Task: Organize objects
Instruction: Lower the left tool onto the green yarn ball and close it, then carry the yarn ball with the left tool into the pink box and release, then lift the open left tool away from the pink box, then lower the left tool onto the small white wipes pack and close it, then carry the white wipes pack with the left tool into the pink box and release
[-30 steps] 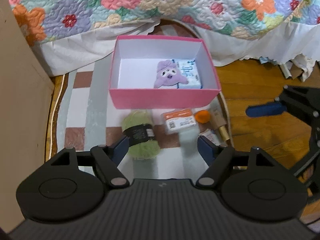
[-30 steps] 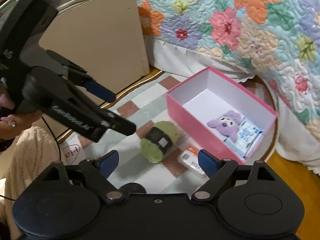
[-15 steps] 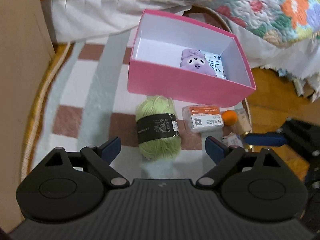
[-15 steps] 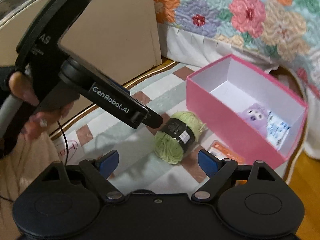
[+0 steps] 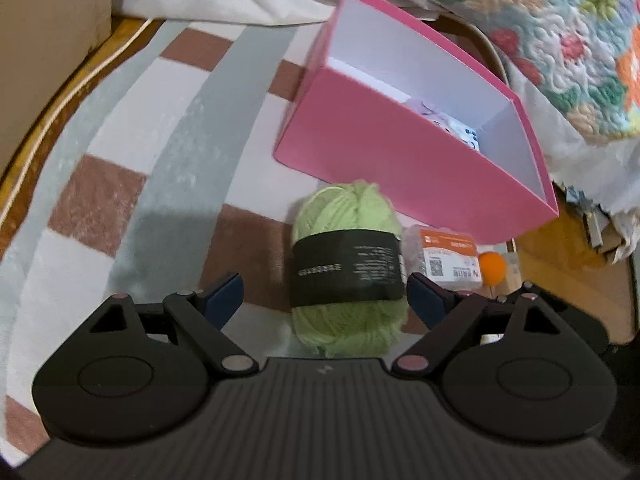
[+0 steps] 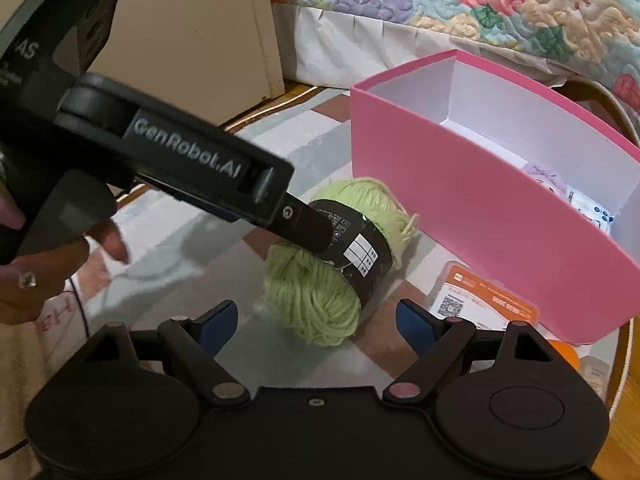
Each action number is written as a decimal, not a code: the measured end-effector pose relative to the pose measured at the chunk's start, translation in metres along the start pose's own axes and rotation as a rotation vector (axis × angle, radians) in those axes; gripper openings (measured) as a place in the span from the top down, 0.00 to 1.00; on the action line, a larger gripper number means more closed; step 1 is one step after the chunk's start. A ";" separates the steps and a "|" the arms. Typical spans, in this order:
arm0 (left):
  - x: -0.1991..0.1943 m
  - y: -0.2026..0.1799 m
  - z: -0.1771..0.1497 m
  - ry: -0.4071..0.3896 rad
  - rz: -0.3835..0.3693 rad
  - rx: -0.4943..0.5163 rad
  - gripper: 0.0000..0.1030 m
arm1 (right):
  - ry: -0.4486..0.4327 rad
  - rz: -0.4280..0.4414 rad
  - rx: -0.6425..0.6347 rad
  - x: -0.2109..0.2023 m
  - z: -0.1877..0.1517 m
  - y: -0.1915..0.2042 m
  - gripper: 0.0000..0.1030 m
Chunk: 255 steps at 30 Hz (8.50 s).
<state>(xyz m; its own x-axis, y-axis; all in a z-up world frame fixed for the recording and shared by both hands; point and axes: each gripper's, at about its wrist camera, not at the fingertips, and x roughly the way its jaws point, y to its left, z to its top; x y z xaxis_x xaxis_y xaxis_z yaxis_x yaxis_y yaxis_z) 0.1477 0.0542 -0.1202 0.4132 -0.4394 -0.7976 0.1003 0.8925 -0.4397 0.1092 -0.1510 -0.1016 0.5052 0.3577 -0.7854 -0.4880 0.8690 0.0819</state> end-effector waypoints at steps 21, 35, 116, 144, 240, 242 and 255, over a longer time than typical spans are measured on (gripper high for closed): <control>0.004 -0.011 -0.017 -0.016 -0.138 0.017 0.48 | 0.007 -0.004 0.067 0.022 -0.004 -0.005 0.42; -0.072 -0.075 -0.001 -0.105 -0.153 0.138 0.48 | -0.097 -0.100 -0.038 -0.065 0.017 0.013 0.42; -0.044 -0.178 0.100 0.063 0.388 0.493 0.33 | -0.032 -0.064 0.237 -0.113 0.105 -0.138 0.24; -0.066 -0.165 -0.021 0.101 0.138 0.558 0.24 | -0.078 -0.024 0.184 -0.174 -0.035 -0.064 0.11; -0.064 -0.153 -0.015 -0.064 -0.233 0.193 0.64 | -0.106 -0.155 0.113 -0.145 -0.010 -0.048 0.23; -0.067 -0.155 -0.003 -0.088 -0.220 0.198 0.64 | -0.119 -0.155 0.074 -0.148 0.004 -0.050 0.23; -0.031 -0.173 0.081 -0.161 -0.123 0.174 0.64 | -0.079 -0.136 0.000 -0.127 0.079 -0.101 0.44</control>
<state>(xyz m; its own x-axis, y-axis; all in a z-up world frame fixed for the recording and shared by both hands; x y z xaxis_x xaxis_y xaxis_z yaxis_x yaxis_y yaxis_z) 0.1909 -0.0781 0.0141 0.5258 -0.5365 -0.6601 0.3070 0.8434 -0.4409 0.1509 -0.2574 0.0384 0.6209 0.2626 -0.7386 -0.4115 0.9111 -0.0220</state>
